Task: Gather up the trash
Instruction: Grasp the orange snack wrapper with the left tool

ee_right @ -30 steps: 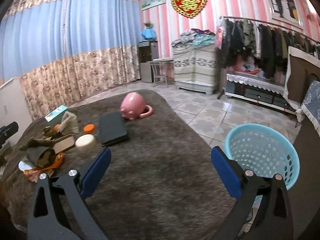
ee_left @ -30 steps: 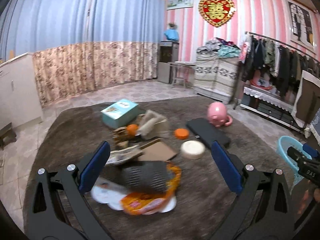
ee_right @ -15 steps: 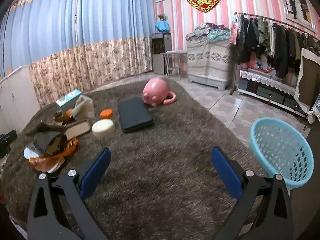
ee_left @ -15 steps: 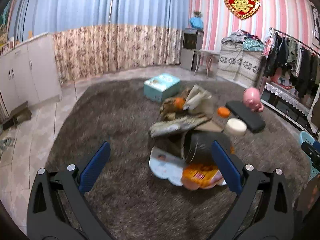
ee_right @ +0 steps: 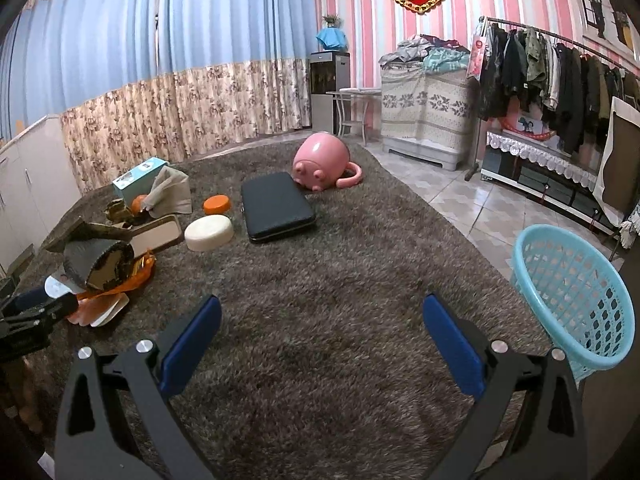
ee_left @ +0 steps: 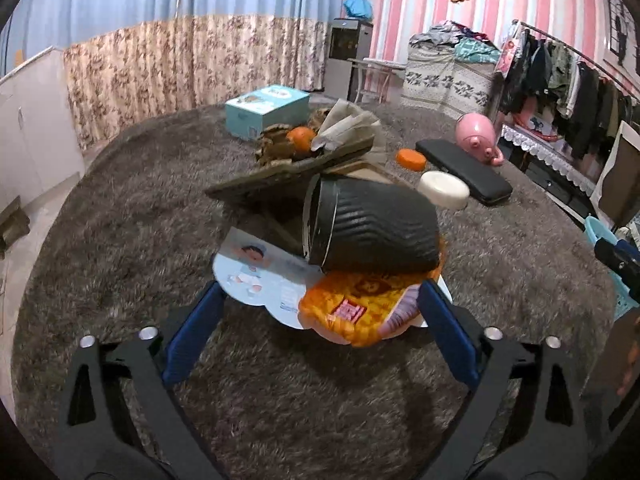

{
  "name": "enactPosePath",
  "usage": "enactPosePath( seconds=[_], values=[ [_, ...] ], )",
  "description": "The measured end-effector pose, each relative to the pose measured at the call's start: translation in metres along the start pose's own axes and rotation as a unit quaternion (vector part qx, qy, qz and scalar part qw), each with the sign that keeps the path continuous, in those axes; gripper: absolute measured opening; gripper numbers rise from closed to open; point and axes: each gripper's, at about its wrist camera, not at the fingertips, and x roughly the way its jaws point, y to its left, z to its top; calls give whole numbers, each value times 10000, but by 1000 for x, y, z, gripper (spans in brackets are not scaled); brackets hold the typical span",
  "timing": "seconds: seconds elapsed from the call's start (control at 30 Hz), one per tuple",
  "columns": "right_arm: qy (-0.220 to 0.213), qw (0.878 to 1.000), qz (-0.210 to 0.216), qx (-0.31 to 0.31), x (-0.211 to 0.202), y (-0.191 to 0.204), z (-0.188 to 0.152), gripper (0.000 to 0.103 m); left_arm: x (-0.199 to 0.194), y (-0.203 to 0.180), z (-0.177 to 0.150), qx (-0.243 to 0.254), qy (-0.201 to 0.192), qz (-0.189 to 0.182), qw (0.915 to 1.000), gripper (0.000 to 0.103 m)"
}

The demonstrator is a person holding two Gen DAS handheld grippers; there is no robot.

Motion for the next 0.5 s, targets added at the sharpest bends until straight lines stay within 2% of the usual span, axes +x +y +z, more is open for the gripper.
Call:
enactPosePath(
  seconds=[0.07, 0.13, 0.2, 0.27, 0.33, 0.4, 0.5],
  values=[
    [28, 10000, 35, 27, 1, 1, 0, 98, 0, -1, 3, 24, -41, -167, 9998, 86],
    [66, 9999, 86, 43, 3, 3, -2, 98, 8, -3, 4, 54, 145, -412, 9990, 66],
    [84, 9999, 128, -10, 3, 7, -2, 98, 16, -4, 4, -4, 357, -465, 9983, 63],
    [63, 9998, 108, -120, 2, 9, -1, 98, 16, -4, 7, -41, 300, -351, 9989, 65],
    [40, 9998, 74, -174, 1, 10, -1, 98, 13, -4, 12, -114, 170, -271, 9994, 82],
    [57, 9999, 89, -110, 2, 9, 0, 98, 11, -5, 18, -105, 58, -219, 9997, 89],
    [84, 9999, 140, -25, 3, 8, -1, 98, 15, -10, 28, -41, 21, -265, 9996, 93]
  ],
)
